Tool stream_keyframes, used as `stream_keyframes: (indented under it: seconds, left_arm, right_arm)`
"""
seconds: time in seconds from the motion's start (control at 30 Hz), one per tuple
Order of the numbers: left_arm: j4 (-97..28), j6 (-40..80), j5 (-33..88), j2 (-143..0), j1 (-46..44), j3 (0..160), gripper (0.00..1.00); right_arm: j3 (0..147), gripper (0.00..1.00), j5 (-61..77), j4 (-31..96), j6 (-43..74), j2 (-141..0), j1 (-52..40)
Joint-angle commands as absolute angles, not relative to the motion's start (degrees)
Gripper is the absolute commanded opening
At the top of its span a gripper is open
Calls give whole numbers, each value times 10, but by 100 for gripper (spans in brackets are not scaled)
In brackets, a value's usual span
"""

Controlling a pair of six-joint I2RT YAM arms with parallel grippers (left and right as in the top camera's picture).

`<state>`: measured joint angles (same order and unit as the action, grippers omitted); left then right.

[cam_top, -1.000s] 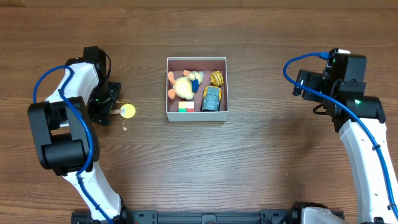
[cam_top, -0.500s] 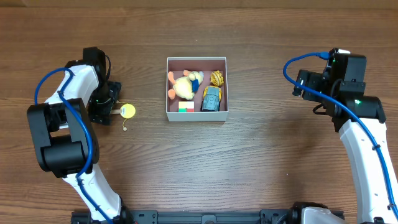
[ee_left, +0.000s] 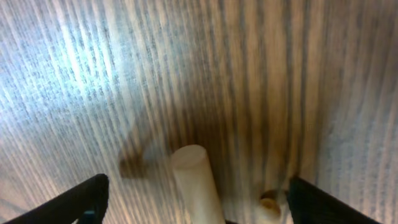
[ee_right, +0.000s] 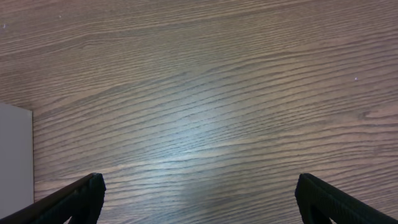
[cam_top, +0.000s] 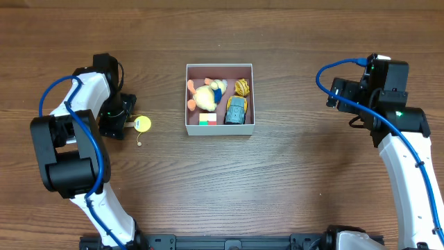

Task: Pack container
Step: 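Lower the left gripper and close it on the lollipop stick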

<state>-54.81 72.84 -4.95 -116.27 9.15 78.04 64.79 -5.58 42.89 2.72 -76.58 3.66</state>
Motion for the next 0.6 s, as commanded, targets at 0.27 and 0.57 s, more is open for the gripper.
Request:
stream_keyframes:
  seconds: [0.27, 0.57]
  left_arm:
    - [-517, 677, -75, -1178, 93, 759, 100]
    - [-475, 677, -57, -1178, 93, 738, 92]
  right_arm:
    - [649, 100, -64, 425, 23, -764, 38]
    - [649, 100, -64, 425, 23, -764, 38]
